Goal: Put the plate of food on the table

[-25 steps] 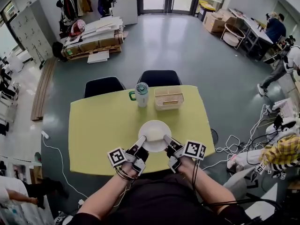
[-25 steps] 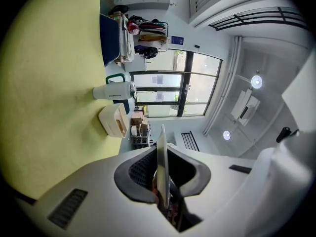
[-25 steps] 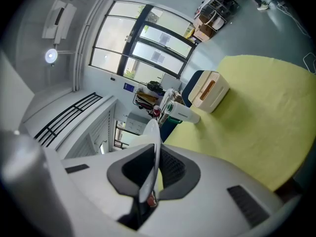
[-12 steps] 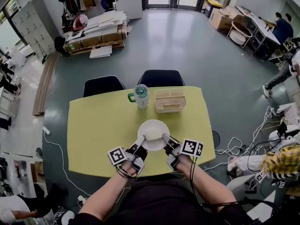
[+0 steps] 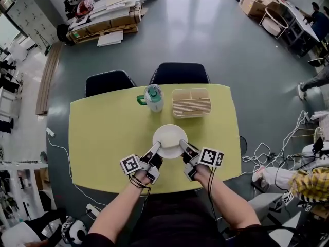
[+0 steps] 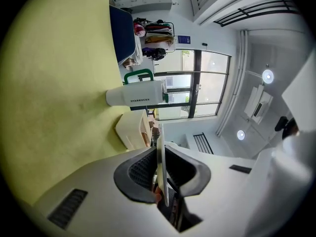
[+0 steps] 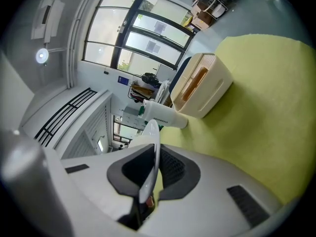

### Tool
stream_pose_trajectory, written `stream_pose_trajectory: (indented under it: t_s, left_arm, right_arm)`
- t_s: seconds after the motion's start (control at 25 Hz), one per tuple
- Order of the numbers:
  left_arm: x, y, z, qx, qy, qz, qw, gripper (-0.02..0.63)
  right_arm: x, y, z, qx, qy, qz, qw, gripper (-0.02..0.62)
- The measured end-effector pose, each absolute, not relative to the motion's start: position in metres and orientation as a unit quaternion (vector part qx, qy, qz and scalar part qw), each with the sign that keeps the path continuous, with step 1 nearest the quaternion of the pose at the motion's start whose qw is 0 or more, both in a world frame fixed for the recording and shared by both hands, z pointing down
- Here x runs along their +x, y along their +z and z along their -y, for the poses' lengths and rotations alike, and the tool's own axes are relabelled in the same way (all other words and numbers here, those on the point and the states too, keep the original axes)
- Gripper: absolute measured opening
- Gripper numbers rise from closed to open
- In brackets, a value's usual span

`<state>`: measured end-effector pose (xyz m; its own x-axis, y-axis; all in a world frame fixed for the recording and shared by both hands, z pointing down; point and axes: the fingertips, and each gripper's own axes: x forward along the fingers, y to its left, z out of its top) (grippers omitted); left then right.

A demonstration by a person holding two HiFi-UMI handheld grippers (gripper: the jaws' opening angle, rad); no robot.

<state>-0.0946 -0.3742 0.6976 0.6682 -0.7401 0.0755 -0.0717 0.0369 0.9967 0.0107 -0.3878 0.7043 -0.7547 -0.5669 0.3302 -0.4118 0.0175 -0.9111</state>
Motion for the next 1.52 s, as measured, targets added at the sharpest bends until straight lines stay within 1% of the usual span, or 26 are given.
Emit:
stream_pose_trajectory:
  t_s: [0.36, 0.6, 0.8, 1.04, 1.36, 1.52]
  left_arm:
    - [-0.081, 0.782, 0.410, 0.619, -0.279, 0.313, 0.664, 0.054]
    - [-0.086, 0.837, 0.417, 0.629, -0.243, 0.346, 0.653, 0.054]
    - [-0.080, 0.850, 0.424, 0.603, -0.268, 0.339, 0.670, 0.054]
    - [-0.089, 0.881, 0.426, 0.601, -0.210, 0.393, 0.663, 0.055]
    - [-0.092, 0.894, 0.435, 0.586, -0.195, 0.415, 0.668, 0.054]
    - [-0.092, 0.896, 0.435, 0.583, -0.171, 0.438, 0.663, 0.052]
  right_arm:
    - [0.023, 0.794, 0.421, -0.338, -0.618, -0.706, 0.073, 0.028]
    - [0.025, 0.836, 0.431, -0.342, -0.619, -0.703, 0.067, 0.028]
    - [0.025, 0.860, 0.432, -0.353, -0.623, -0.696, 0.057, 0.029]
    - [0.024, 0.878, 0.435, -0.374, -0.619, -0.688, 0.048, 0.029]
    - [0.022, 0.891, 0.443, -0.387, -0.621, -0.680, 0.038, 0.029]
    - [0.023, 0.894, 0.444, -0.397, -0.621, -0.675, 0.026, 0.029]
